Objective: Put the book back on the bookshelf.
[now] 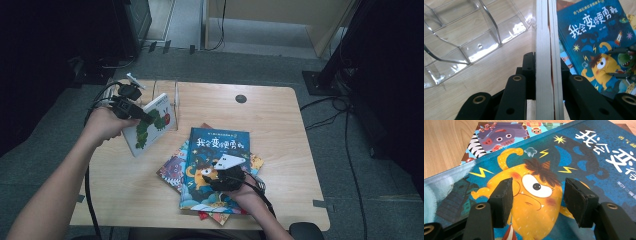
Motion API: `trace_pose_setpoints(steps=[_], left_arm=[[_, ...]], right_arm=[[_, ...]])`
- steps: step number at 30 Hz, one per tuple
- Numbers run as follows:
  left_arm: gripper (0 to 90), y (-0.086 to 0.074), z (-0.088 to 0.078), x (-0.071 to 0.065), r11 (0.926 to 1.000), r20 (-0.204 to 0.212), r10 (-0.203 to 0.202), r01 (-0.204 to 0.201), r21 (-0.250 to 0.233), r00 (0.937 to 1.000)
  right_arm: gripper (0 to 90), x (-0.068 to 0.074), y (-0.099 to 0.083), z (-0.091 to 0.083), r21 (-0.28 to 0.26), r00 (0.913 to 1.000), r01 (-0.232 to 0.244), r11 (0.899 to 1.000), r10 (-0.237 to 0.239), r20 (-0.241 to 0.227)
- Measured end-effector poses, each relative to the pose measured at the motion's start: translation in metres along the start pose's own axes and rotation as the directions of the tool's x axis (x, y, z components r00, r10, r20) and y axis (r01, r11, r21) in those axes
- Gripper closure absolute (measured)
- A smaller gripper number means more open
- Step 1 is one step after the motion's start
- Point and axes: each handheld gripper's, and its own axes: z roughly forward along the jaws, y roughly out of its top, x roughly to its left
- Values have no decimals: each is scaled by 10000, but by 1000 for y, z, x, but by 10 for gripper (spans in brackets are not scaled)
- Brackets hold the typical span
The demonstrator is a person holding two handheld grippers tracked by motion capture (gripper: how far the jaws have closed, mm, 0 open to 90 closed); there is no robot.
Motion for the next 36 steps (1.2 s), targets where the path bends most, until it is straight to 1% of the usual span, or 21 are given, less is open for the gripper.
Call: trace_pose_setpoints(steps=[2,4,5,8,9,12,13,15,19,21,27,36], left_arm=[[776,4,1,2,9999,69,-135,135,-15,9999],[776,10,3,3,9999,-69,-164,164,53,9998],[776,10,3,3,9999,-69,-164,164,53,9998],[776,18,5,4,9994,-167,-342,343,45,9993],[776,18,5,4,9994,-167,-342,343,45,9993],[776,25,6,5,9990,-216,-454,454,22,9987],[776,30,7,4,9989,-336,-460,461,31,9984],[776,31,8,4,9989,-388,-471,471,7,9981],[776,39,11,5,9985,-534,-530,538,122,9972],[776,44,12,7,9982,-601,-601,604,32,9964],[776,51,18,10,9970,-693,-768,775,74,9946],[776,60,28,19,9931,-732,-1166,1172,40,9905]], right_arm=[[411,0,0,0,-1,10000,-6,10000,6,-1],[411,0,0,0,-10,10000,5,10000,-5,11],[411,0,0,0,-10,10000,5,10000,-5,11],[412,0,0,0,-6,10000,8,10000,-8,15],[412,0,0,0,-1,10000,7,10000,-7,7],[413,0,0,0,-2,10000,2,10000,-2,4],[415,0,0,0,-8,10000,-12,10000,13,11],[415,0,0,0,-8,10000,-7,10000,7,20],[417,0,0,0,-11,10000,-7,10000,7,23],[420,-1,0,0,-8,10000,-18,10000,18,0],[427,-1,0,0,-14,10000,-54,10000,54,7],[428,-1,0,0,-25,10000,-83,10000,83,0]])
